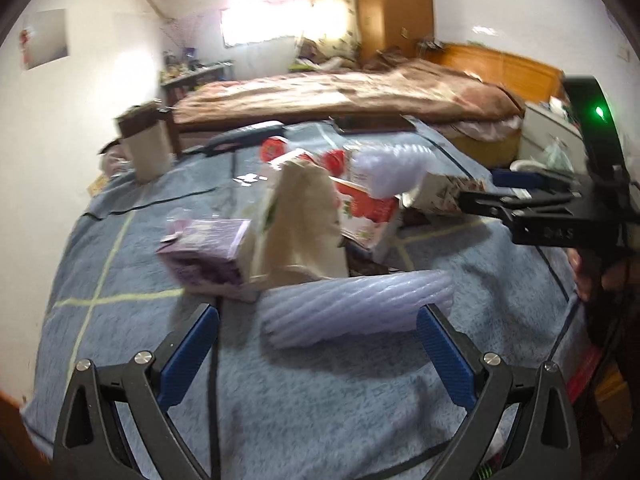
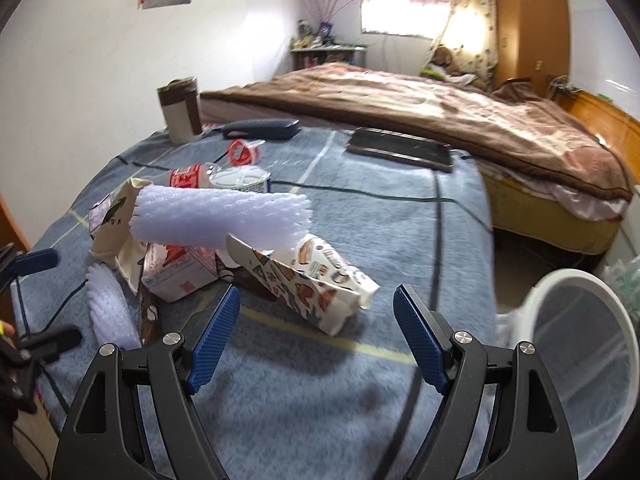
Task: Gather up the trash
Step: 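Grasp the patterned paper cup with the right gripper while the left gripper grasps a white foam net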
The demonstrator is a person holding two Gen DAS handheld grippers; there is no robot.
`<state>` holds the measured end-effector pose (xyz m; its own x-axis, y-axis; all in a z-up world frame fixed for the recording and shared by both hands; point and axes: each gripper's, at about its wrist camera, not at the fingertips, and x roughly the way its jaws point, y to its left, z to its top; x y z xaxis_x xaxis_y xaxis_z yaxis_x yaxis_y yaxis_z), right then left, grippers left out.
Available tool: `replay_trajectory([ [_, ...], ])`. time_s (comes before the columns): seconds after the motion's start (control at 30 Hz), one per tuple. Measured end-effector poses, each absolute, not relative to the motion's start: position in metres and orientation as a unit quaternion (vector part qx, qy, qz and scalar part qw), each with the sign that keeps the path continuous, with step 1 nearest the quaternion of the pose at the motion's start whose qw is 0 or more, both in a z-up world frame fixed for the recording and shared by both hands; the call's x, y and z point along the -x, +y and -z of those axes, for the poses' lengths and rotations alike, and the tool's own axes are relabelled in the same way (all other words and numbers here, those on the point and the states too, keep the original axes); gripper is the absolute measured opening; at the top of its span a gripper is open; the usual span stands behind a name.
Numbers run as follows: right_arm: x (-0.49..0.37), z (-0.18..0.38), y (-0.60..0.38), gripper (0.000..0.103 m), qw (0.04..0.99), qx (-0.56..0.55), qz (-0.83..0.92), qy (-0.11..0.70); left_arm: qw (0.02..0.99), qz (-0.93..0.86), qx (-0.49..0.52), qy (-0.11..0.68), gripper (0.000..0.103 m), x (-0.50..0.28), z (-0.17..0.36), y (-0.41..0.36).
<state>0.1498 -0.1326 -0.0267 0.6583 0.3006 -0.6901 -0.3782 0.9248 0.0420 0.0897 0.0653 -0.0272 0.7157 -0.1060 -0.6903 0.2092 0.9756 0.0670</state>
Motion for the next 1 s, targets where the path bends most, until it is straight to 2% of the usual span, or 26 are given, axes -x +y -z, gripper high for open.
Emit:
replay_trajectory([
  [0.2, -0.16, 0.033, -0.121, 0.061, 0.897, 0.087, -0.199, 0.384, 0.917, 0.113, -0.093, 0.372, 0.101, -0.101, 0.03, 0.056],
  [0.27, -0.157, 0.031, -0.121, 0.052, 0.897, 0.088, -0.203, 0.383, 0.915, 0.117, -0.107, 0.371, 0.101, -0.102, 0.031, 0.052],
  [0.3, -0.158, 0.031, -0.121, 0.043, 0.897, 0.087, -0.204, 0.382, 0.914, 0.122, -0.112, 0.371, 0.101, -0.102, 0.031, 0.051],
  [0.33, -0.157, 0.03, -0.121, 0.037, 0.897, 0.087, -0.206, 0.381, 0.912, 0.126, -0.116, 0.372, 0.099, -0.103, 0.032, 0.049],
  [0.43, -0.159, 0.031, -0.124, 0.03, 0.897, 0.081, -0.21, 0.38, 0.908, 0.149, -0.113, 0.375, 0.092, -0.107, 0.031, 0.046],
  [0.57, -0.158, 0.03, -0.128, 0.029, 0.897, 0.061, -0.223, 0.378, 0.902, 0.166, -0.112, 0.383, 0.086, -0.108, 0.033, 0.04],
  [0.63, -0.155, 0.028, -0.13, 0.029, 0.899, 0.059, -0.22, 0.374, 0.898, 0.181, -0.105, 0.388, 0.078, -0.107, 0.034, 0.037],
  [0.83, -0.149, 0.028, -0.138, 0.029, 0.898, 0.052, -0.211, 0.383, 0.887, 0.224, -0.086, 0.394, 0.074, -0.097, 0.034, 0.026],
  [1.0, -0.143, 0.026, -0.147, 0.029, 0.894, 0.058, -0.2, 0.397, 0.886, 0.246, -0.109, 0.378, 0.074, -0.083, 0.026, 0.015],
])
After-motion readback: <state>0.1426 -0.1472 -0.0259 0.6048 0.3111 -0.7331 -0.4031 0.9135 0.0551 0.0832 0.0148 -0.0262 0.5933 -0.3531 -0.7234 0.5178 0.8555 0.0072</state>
